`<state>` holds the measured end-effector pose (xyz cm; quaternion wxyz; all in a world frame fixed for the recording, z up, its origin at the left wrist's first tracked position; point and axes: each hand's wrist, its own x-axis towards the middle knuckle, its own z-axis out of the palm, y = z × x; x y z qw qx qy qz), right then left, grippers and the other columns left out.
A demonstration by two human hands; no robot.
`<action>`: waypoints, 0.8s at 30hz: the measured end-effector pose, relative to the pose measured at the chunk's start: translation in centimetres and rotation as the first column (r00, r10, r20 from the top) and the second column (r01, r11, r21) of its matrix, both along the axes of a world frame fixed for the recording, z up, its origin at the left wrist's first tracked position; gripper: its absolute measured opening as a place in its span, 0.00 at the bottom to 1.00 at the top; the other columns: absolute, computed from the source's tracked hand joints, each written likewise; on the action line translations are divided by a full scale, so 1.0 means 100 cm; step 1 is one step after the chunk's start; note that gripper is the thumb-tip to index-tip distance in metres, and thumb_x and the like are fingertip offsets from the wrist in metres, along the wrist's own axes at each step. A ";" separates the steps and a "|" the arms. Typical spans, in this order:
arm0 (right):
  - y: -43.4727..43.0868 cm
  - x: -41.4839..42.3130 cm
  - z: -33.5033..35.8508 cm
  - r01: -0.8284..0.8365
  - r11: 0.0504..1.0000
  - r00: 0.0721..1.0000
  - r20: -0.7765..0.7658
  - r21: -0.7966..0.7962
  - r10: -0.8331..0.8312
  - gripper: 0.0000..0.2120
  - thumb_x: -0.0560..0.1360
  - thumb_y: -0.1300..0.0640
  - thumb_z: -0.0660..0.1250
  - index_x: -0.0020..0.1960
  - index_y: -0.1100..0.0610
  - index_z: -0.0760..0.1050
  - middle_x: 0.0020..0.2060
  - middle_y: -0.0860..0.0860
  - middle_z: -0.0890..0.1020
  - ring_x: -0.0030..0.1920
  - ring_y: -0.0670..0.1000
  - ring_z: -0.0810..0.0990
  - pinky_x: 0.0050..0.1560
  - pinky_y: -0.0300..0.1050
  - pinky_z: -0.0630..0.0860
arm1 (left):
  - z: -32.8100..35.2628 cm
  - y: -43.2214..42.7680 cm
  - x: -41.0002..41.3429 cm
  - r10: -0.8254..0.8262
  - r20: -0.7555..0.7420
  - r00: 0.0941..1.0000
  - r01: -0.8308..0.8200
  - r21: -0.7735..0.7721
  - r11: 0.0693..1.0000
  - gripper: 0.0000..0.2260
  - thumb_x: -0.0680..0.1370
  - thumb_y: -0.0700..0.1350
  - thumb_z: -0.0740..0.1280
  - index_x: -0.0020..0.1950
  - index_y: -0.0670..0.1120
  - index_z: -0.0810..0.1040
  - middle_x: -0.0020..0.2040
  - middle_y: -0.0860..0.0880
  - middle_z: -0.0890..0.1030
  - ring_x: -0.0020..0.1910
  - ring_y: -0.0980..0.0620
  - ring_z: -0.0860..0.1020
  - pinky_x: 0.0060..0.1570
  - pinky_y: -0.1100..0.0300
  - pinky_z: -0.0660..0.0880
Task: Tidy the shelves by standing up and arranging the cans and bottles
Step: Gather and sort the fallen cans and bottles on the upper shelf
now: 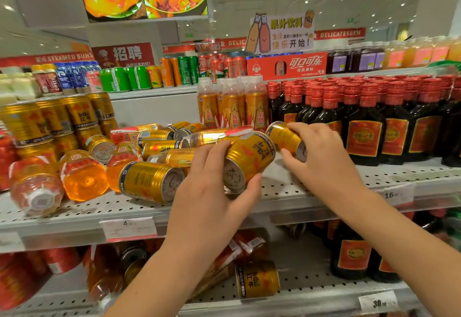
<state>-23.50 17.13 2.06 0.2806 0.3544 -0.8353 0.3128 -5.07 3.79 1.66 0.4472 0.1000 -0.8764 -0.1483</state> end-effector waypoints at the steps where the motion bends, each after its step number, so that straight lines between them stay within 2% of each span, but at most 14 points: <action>1: 0.001 0.003 0.003 -0.022 0.999 1.000 -0.002 -0.049 0.022 0.25 0.77 0.47 0.69 0.72 0.47 0.69 0.60 0.52 0.74 0.62 0.55 0.70 0.56 0.43 0.67 | 0.001 -0.002 0.004 -0.005 -0.011 1.000 0.005 0.002 1.000 0.28 0.76 0.63 0.68 0.72 0.53 0.68 0.62 0.58 0.70 0.55 0.63 0.71 0.47 0.79 0.68; 4: 0.001 0.020 0.017 -0.097 0.982 0.995 -0.037 -0.160 0.092 0.24 0.76 0.47 0.70 0.71 0.45 0.70 0.60 0.51 0.73 0.62 0.52 0.70 0.58 0.39 0.65 | 0.006 -0.008 0.017 -0.018 -0.049 0.999 0.020 0.034 0.999 0.27 0.75 0.65 0.67 0.70 0.55 0.70 0.60 0.59 0.72 0.56 0.64 0.71 0.52 0.80 0.65; 7: -0.010 0.049 0.035 -0.205 0.945 0.978 -0.094 -0.256 0.186 0.24 0.76 0.48 0.71 0.71 0.45 0.71 0.61 0.50 0.72 0.62 0.48 0.69 0.58 0.30 0.63 | 0.013 -0.020 0.034 -0.011 -0.093 0.996 0.017 0.056 0.998 0.28 0.74 0.65 0.67 0.70 0.54 0.71 0.59 0.59 0.73 0.57 0.66 0.71 0.53 0.79 0.64; 10: -0.032 0.086 0.047 -0.297 0.910 0.953 -0.144 -0.290 0.266 0.24 0.76 0.49 0.72 0.71 0.45 0.71 0.61 0.49 0.72 0.62 0.46 0.70 0.60 0.30 0.65 | 0.019 -0.041 0.060 -0.004 -0.161 0.987 0.013 0.053 0.999 0.28 0.74 0.61 0.70 0.70 0.51 0.72 0.60 0.58 0.74 0.59 0.65 0.72 0.57 0.76 0.66; 13: -0.062 0.125 0.050 -0.362 0.893 0.930 -0.165 -0.268 0.328 0.25 0.76 0.50 0.72 0.71 0.47 0.72 0.62 0.49 0.72 0.64 0.47 0.71 0.64 0.33 0.67 | 0.022 -0.074 0.095 0.003 -0.208 0.978 0.012 0.073 0.997 0.26 0.73 0.60 0.70 0.69 0.52 0.73 0.59 0.58 0.74 0.60 0.61 0.74 0.59 0.64 0.73; 15: -0.086 0.152 0.048 -0.390 0.882 0.920 -0.157 -0.263 0.360 0.25 0.76 0.50 0.72 0.71 0.46 0.72 0.62 0.48 0.73 0.64 0.47 0.71 0.63 0.31 0.66 | 0.024 -0.103 0.123 0.028 -0.239 0.971 -0.007 0.087 0.996 0.26 0.73 0.61 0.70 0.68 0.54 0.72 0.59 0.59 0.73 0.60 0.60 0.74 0.58 0.58 0.75; 17: -0.113 0.178 0.044 -0.405 0.876 0.914 -0.146 -0.260 0.379 0.25 0.76 0.50 0.72 0.71 0.46 0.72 0.61 0.49 0.73 0.63 0.46 0.71 0.62 0.28 0.64 | 0.024 -0.134 0.155 0.062 -0.258 0.964 -0.039 0.091 0.995 0.27 0.73 0.62 0.69 0.69 0.54 0.72 0.58 0.59 0.72 0.60 0.60 0.74 0.59 0.61 0.73; 19: -0.145 0.206 0.038 -0.411 0.877 0.912 -0.124 -0.251 0.392 0.24 0.76 0.49 0.72 0.71 0.45 0.72 0.60 0.49 0.73 0.62 0.46 0.71 0.61 0.26 0.64 | 0.024 -0.171 0.190 0.103 -0.253 0.962 -0.083 0.086 0.993 0.27 0.73 0.60 0.70 0.69 0.52 0.72 0.58 0.58 0.72 0.58 0.59 0.73 0.60 0.68 0.69; 21: -0.178 0.234 0.032 -0.420 0.874 0.908 -0.100 -0.244 0.408 0.24 0.75 0.47 0.71 0.70 0.43 0.72 0.59 0.47 0.73 0.61 0.45 0.71 0.59 0.28 0.66 | 0.025 -0.207 0.223 0.150 -0.235 0.960 -0.136 0.075 0.988 0.27 0.73 0.59 0.70 0.69 0.50 0.72 0.58 0.56 0.73 0.58 0.60 0.72 0.59 0.76 0.64; 24: -0.228 0.275 0.024 -0.439 0.869 0.898 -0.072 -0.228 0.435 0.24 0.75 0.47 0.72 0.70 0.43 0.72 0.58 0.46 0.72 0.60 0.47 0.72 0.61 0.33 0.69 | 0.020 -0.258 0.264 0.197 -0.212 0.957 -0.183 0.084 0.980 0.27 0.75 0.55 0.74 0.70 0.48 0.72 0.59 0.55 0.73 0.58 0.61 0.70 0.58 0.80 0.60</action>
